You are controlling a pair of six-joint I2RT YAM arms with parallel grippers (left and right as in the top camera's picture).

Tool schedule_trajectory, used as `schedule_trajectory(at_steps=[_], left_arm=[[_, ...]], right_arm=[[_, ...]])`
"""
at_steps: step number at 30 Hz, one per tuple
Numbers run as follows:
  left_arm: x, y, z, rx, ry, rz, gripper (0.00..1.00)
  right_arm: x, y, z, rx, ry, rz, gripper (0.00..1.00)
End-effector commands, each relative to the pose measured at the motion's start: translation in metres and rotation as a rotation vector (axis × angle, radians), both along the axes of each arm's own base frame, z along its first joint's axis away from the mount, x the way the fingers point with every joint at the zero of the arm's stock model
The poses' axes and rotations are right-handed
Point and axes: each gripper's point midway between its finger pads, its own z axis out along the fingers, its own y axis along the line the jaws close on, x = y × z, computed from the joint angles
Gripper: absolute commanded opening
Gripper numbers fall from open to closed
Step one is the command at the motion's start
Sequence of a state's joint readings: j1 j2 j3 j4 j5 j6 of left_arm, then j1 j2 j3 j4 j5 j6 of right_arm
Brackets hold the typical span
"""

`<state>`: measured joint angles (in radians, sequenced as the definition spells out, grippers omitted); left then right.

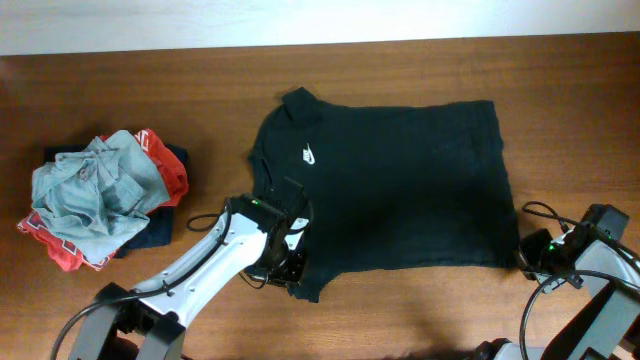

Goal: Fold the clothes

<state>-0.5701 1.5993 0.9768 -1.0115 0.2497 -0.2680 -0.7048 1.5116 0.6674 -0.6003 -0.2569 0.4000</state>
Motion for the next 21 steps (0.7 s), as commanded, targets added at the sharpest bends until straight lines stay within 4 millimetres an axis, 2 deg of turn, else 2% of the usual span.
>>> schedule_trajectory(at_steps=[1, 7, 14, 16, 21], left_arm=[[0.004, -0.002, 0.004, 0.001, -0.010, -0.023, 0.00], [0.001, 0.001, 0.015, 0.016, 0.000, -0.023, 0.01], [0.004, 0.013, 0.038, 0.042, -0.085, -0.022, 0.00], [0.009, 0.016, 0.043, 0.053, -0.126, -0.021, 0.00], [0.021, 0.030, 0.045, 0.122, -0.197, -0.013, 0.00]], right_arm=[[-0.020, 0.016, -0.008, 0.051, 0.068, 0.000, 0.04], [-0.025, 0.023, 0.025, 0.056, 0.063, 0.041, 0.04], [-0.019, 0.017, 0.095, -0.012, -0.002, 0.105, 0.04], [-0.016, 0.016, 0.108, -0.028, -0.014, 0.110, 0.04], [-0.005, 0.015, 0.115, -0.051, -0.042, 0.133, 0.04]])
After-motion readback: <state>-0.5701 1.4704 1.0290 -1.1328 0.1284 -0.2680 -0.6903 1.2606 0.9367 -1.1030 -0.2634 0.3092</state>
